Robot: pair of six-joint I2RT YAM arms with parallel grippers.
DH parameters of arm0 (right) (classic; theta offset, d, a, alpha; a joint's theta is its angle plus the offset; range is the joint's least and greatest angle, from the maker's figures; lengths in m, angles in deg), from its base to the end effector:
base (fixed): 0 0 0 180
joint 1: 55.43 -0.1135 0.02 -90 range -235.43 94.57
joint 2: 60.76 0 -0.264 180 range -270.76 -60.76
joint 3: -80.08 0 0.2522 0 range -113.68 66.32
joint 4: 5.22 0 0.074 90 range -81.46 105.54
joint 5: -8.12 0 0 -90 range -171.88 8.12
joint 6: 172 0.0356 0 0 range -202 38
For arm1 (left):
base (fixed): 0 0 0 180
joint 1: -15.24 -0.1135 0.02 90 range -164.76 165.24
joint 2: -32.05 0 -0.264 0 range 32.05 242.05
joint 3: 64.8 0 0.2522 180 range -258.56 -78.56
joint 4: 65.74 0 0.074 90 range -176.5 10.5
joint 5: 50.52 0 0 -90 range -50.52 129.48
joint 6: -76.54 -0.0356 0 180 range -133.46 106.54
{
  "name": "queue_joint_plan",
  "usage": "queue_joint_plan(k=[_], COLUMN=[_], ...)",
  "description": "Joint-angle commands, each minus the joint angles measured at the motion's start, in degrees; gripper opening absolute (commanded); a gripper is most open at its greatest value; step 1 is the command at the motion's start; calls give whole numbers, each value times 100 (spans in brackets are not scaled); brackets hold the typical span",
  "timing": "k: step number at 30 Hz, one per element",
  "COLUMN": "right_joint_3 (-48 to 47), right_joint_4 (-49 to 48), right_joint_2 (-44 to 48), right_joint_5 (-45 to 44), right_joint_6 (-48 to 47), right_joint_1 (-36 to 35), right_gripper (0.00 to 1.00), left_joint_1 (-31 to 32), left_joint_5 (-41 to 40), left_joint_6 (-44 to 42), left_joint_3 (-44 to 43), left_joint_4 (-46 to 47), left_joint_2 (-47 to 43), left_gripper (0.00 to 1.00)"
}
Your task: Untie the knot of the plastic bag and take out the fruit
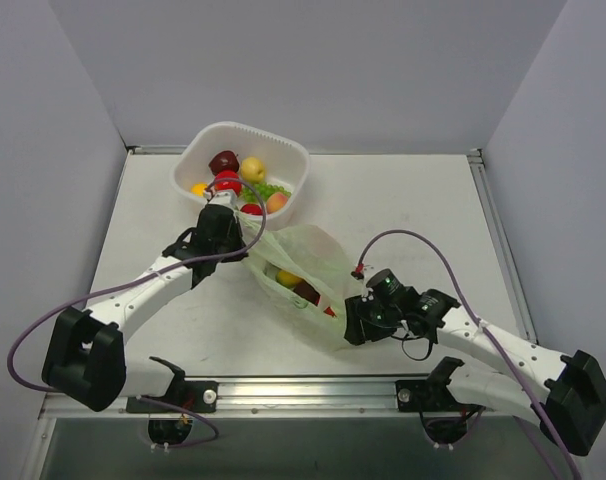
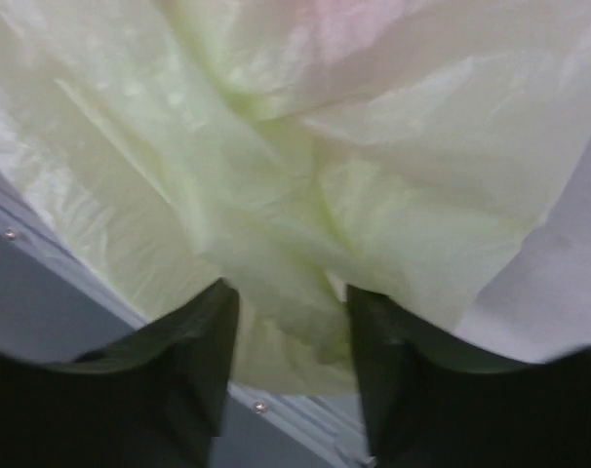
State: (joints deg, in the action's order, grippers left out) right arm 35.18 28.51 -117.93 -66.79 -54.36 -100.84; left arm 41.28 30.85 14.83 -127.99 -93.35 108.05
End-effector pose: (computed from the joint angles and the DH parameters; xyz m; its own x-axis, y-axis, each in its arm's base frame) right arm 0.1328 0.1479 0.2038 -0.8252 -0.1991 -0.5285 -0.4873 0.7240 0.4882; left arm 0.2586 -0.1204 0.2429 -0.6700 -0.1941 -0.7165 0.0157 0.9613 -0.2751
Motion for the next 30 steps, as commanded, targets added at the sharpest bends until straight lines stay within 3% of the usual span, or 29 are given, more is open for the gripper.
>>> queue_joint_plan(k=[1, 2, 3, 5, 6, 10, 11, 15, 21, 30], right_joint_3=[-295, -662, -909, -1332, -1769, -2642, -2774, -3275, -3891, -4478], right_joint_4=[912, 965, 1113, 1281, 1456, 1774, 1817, 1870, 1783, 1072], right_joint_2=[476, 531, 575, 540, 505, 155, 75, -373, -1331, -2219], right_joint_5=[82, 73, 38, -24, -59, -427, -515, -1297, -1405, -1141], right_joint_6=[67, 14, -82, -319, -399, -724, -855, -1102, -1348, -1542], right_joint_1=[-100, -117, -117, -117, -126, -126, -135, -126, -126, -108], right_gripper=[54, 60, 67, 73, 76, 81, 81, 82, 83, 80], left_joint_1=[-161, -135, -91, -47, -21, 32, 41, 50, 68, 138], left_joint_5=[211, 412, 510, 677, 695, 687, 686, 713, 1047, 1741], left_joint_6=[53, 19, -8, -52, -61, -192, -254, -500, -817, -834], left_joint_3=[-366, -374, -366, -313, -287, -181, -129, -23, 301, 487], left_joint_4=[303, 312, 312, 277, 251, -3, -143, -522, -804, -663], left_joint_2=[-156, -200, -270, -516, -612, -1314, -1421, -2027, -2863, -2240], left_gripper=[9, 13, 23, 37, 55, 91, 94, 97, 97, 97])
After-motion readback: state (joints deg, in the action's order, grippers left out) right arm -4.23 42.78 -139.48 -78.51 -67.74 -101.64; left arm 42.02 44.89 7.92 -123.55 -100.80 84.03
